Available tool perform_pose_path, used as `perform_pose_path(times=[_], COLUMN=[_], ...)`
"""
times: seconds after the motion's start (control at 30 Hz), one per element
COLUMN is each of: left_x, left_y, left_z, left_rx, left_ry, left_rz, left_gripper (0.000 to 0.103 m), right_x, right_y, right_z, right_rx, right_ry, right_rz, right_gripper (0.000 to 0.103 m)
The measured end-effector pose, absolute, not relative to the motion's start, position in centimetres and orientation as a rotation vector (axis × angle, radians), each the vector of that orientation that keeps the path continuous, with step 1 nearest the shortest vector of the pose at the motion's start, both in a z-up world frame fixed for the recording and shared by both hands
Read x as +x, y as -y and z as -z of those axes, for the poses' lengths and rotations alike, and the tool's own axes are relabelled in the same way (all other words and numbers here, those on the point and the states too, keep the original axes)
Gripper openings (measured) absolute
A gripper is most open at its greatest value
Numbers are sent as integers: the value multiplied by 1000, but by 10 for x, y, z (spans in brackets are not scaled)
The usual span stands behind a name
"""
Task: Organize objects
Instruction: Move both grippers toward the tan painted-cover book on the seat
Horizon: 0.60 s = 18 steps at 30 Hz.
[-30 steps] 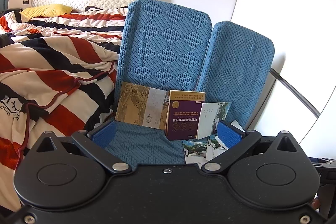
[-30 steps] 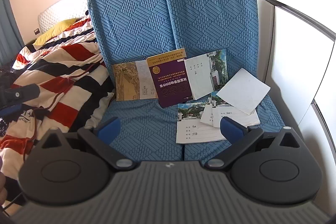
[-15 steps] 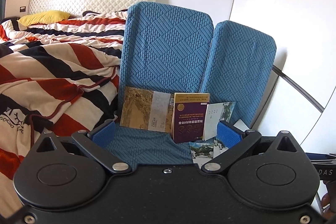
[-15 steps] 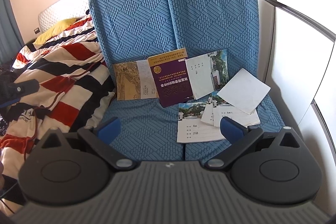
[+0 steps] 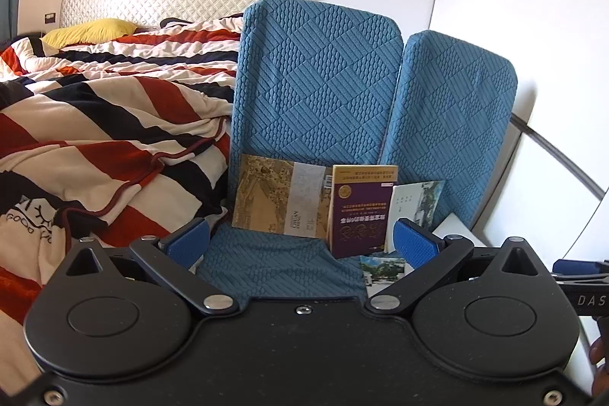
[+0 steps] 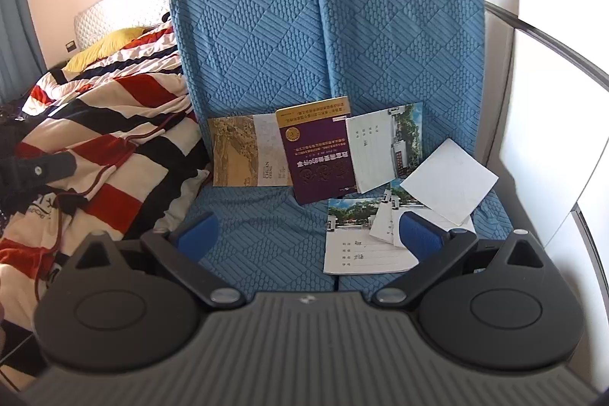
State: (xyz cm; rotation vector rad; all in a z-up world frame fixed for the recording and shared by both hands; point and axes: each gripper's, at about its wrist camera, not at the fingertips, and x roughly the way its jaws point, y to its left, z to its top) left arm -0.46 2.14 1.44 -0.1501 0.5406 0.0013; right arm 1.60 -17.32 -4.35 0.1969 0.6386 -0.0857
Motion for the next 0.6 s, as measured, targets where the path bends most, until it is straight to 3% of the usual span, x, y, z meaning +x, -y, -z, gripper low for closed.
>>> perform_pose_path(times=[0.6], left_x=[35], left_y=[-34], left_z=[36], left_rx=[-212], left_ry=[-521], left_rz=[42], left_gripper=[103], right_x=[62], right_y=[153], right_z=[83], right_rx=[142], right_ry=[-661], right_rz=[25], right_gripper=[103])
